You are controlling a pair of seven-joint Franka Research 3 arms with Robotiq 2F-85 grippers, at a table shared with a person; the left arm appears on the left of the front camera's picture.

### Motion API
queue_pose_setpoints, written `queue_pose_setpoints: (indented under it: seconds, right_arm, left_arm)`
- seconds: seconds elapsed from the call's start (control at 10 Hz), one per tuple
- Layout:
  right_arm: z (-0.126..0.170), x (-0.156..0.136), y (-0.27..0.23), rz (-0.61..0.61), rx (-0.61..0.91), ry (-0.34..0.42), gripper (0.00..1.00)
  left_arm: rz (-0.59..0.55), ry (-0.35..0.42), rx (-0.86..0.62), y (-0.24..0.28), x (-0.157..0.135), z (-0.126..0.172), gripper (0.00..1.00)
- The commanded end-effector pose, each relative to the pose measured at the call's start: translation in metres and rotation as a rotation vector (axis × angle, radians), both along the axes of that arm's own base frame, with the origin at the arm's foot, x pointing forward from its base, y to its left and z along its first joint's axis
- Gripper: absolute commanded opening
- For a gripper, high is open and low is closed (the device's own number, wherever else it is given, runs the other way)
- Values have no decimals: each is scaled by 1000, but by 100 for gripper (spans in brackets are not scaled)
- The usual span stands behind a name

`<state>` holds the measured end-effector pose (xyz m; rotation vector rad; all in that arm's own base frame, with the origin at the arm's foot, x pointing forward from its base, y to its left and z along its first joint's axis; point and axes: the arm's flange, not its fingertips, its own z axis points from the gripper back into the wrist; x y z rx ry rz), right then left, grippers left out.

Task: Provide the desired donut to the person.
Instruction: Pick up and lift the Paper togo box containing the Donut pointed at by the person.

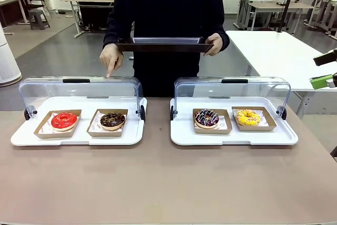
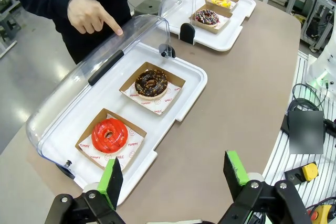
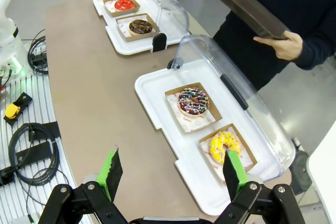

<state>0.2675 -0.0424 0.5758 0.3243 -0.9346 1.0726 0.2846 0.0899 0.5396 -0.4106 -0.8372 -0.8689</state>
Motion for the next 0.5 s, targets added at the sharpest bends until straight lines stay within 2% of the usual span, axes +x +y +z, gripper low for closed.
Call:
queue_pose_setpoints:
  seconds: [0.0, 0.2, 0.4]
  right_arm:
    - [-2, 1, 0, 13, -7, 1, 100]
    - [-2, 1, 0, 13, -7, 1, 100]
    - [-2, 1, 0, 13, -7, 1, 100]
  left_arm:
    - [0, -7, -12, 1, -1, 2, 100]
    - [0, 0, 0, 0, 0, 0, 100]
    - [-123, -14, 201, -58, 21, -15, 100]
